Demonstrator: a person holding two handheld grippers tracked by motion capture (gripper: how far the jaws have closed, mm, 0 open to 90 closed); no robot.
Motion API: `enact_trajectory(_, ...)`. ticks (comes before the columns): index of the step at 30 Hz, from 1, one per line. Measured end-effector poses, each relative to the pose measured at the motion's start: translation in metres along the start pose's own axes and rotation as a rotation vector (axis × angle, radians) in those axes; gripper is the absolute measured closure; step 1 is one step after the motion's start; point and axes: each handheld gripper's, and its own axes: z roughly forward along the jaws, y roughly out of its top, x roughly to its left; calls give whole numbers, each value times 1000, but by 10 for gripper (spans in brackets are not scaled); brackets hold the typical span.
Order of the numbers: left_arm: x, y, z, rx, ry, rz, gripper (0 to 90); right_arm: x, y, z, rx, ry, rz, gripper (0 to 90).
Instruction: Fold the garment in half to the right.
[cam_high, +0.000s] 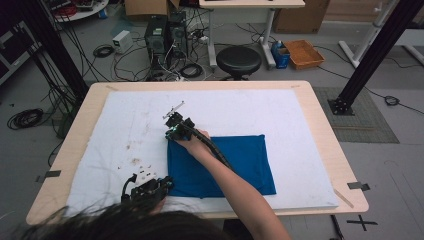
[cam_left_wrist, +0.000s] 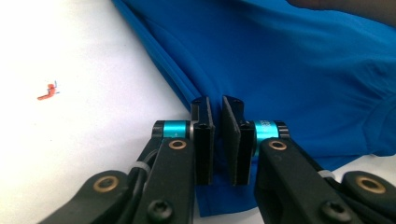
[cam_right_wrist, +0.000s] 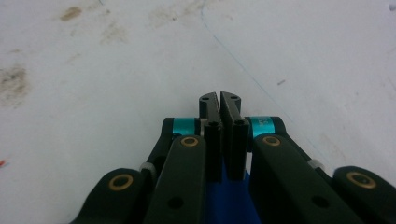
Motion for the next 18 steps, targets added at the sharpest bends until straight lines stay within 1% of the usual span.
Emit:
enact_trajectory(2, 0, 2, -2, -7, -4, 1, 843, 1, 1, -5, -20, 1, -8, 888)
enact_trajectory(4, -1, 5, -5, -20, -10, 8, 847, 0, 2, -12, -37, 9, -1, 887)
enact_trajectory(6, -4, 8, -8, -35, -12, 31, 850, -2, 3, -22, -60, 8, 6, 887)
enact_trajectory(8, -8, 12, -10, -50, -20, 49, 853, -7, 2, -34, -98, 26, 22, 887)
enact_trajectory(9, -10, 14, -11, -58, -29, 50, 853, -9, 1, -40, -113, 33, 35, 887)
enact_trajectory(10, -12, 16, -12, -66, -44, 47, 854, -12, 0, -47, -125, 38, 38, 887)
enact_trajectory(11, -15, 18, -13, -74, -60, 44, 855, -14, -2, -53, -139, 43, 53, 887)
enact_trajectory(12, -18, 21, -14, -81, -70, 48, 855, -17, -5, -60, -151, 48, 57, 887)
enact_trajectory(15, -31, 28, -13, -95, -108, 71, 856, -27, -13, -79, -174, 58, 63, 887)
enact_trajectory(18, -48, 36, -9, -103, -153, 86, 856, -38, -23, -97, -195, 76, 86, 887)
